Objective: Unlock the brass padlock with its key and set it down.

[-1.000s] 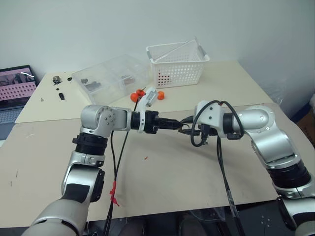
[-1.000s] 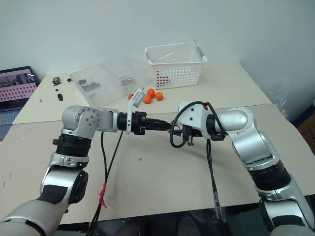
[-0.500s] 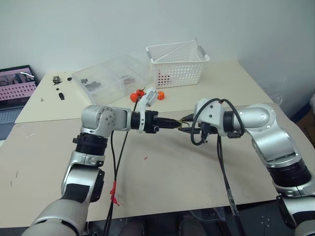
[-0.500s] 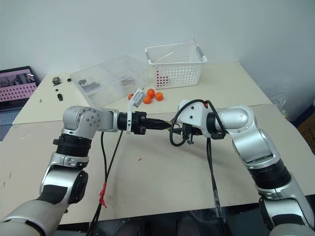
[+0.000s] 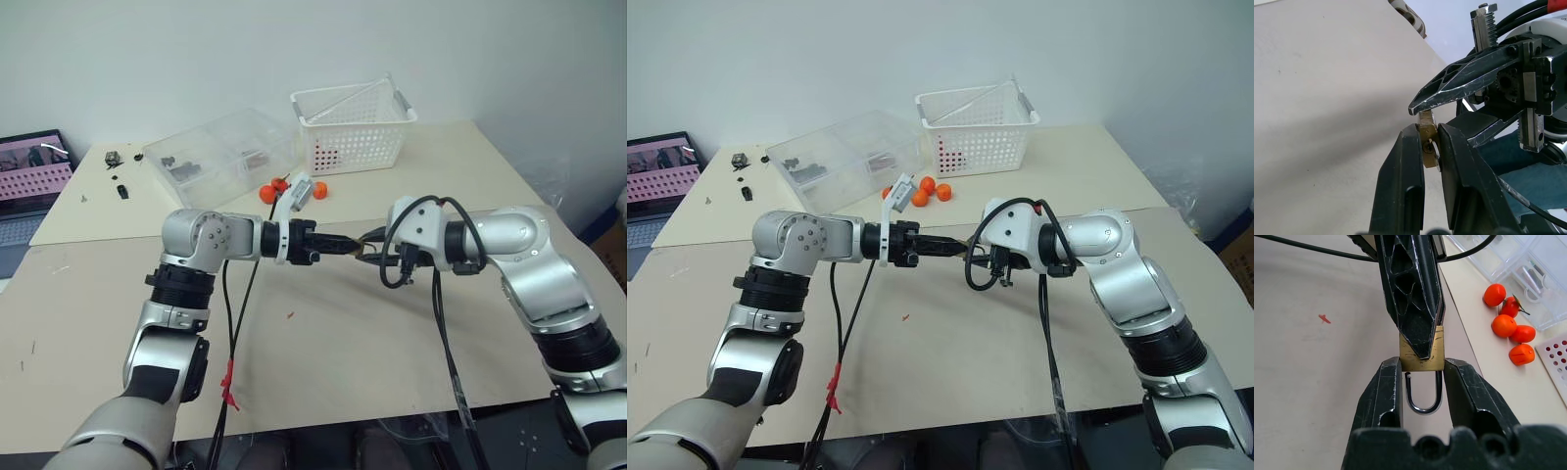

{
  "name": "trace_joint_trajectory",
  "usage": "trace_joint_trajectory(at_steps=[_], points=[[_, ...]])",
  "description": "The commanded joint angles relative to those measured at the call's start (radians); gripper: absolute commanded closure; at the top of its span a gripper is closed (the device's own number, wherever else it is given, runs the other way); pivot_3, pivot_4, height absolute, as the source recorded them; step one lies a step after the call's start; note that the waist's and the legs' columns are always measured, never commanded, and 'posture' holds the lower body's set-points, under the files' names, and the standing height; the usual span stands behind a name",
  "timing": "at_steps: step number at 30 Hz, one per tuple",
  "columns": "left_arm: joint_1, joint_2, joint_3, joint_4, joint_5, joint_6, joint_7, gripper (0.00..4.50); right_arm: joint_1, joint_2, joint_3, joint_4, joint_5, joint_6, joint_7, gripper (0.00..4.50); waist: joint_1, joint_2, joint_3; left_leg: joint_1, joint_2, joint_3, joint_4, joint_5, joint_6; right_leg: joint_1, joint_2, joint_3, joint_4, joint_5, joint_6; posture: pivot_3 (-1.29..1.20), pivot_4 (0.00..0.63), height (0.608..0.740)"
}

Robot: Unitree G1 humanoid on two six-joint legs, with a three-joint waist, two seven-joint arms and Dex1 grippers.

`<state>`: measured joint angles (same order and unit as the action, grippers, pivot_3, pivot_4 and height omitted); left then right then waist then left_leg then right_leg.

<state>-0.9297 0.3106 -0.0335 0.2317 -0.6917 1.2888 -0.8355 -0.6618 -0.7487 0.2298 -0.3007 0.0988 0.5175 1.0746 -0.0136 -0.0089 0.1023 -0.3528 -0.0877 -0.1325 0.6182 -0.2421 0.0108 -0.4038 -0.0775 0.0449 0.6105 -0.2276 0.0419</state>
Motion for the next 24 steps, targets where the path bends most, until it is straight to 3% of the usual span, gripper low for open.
trace_joint_trajectory(at_steps=[1, 6, 13, 14, 17, 24], points=[[-0.031, 0.01, -0.01, -0.007, 0.002, -0.006, -0.011, 4.45, -0.03, -0.014, -0.044, -0.036, 0.035, 0.029, 0.002, 2.3, 0.0, 0.0, 0.0, 0.0, 0.0, 0.0, 0.0, 0.0, 0.0, 0.0, 0.0, 0.0, 0.0, 0.0, 0.0, 0.0, 0.15, 0.74], [-0.043, 0.032, -0.01, 0.003, 0.005, -0.015, -0.022, 4.45, -0.011, -0.038, -0.048, -0.069, 0.056, 0.074, 0.009, 0.67, 0.0, 0.0, 0.0, 0.0, 0.0, 0.0, 0.0, 0.0, 0.0, 0.0, 0.0, 0.0, 0.0, 0.0, 0.0, 0.0, 0.15, 0.74], [-0.079, 0.071, -0.009, 0.062, 0.031, -0.054, -0.045, 4.45, -0.006, -0.076, -0.135, -0.123, 0.17, 0.201, 0.005, 0.67, 0.001, 0.0, 0.0, 0.0, 0.0, 0.0, 0.0, 0.0, 0.0, 0.0, 0.0, 0.0, 0.0, 0.0, 0.0, 0.0, 0.15, 0.74], [-0.083, 0.072, -0.01, 0.067, 0.032, -0.057, -0.046, 4.45, 0.008, -0.084, -0.142, -0.12, 0.172, 0.2, 0.001, 1.17, 0.002, 0.0, 0.0, 0.0, 0.0, 0.0, 0.0, 0.0, 0.0, 0.0, 0.0, 0.0, 0.0, 0.0, 0.0, 0.0, 0.15, 0.74], [-0.09, 0.075, -0.005, 0.065, 0.023, -0.049, -0.049, 4.45, 0.038, -0.071, -0.163, -0.113, 0.185, 0.195, -0.037, 1.96, 0.004, 0.0, 0.0, 0.0, 0.0, 0.0, 0.0, 0.0, 0.001, 0.001, -0.001, 0.0, -0.001, 0.0, 0.0, 0.0, 0.15, 0.74], [-0.089, 0.061, -0.007, 0.065, 0.02, -0.049, -0.044, 4.45, 0.057, -0.034, -0.156, -0.1, 0.199, 0.202, -0.091, 4.47, 0.001, 0.0, 0.0, 0.0, 0.001, 0.0, -0.002, 0.0, 0.001, 0.0, -0.001, 0.001, -0.001, 0.0, 0.0, 0.0, 0.15, 0.74]])
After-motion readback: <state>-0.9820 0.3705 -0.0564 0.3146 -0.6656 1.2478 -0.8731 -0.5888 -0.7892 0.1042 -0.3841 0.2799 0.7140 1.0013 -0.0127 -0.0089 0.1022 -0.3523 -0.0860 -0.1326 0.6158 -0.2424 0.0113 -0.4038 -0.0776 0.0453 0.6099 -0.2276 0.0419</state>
